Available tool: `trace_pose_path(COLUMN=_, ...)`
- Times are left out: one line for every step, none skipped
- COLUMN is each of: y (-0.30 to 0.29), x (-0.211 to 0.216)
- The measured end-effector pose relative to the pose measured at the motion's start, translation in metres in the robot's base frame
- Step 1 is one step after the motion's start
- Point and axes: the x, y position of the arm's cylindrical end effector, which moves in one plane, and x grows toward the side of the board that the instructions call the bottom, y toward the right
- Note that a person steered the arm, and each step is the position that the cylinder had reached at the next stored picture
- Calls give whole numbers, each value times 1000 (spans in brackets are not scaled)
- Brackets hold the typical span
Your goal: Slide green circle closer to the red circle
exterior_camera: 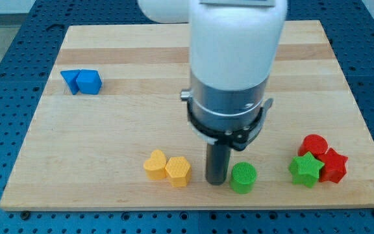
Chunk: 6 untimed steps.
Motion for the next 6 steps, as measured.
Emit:
trace_pose_path(y=13, x=23)
trace_pose_path(y=34, x=31)
trace_pose_path(y=41, x=12)
trace_pose_path(y=41, x=-3)
trace_pose_path(y=32, x=-7)
trace_pose_path(y=41, x=-18)
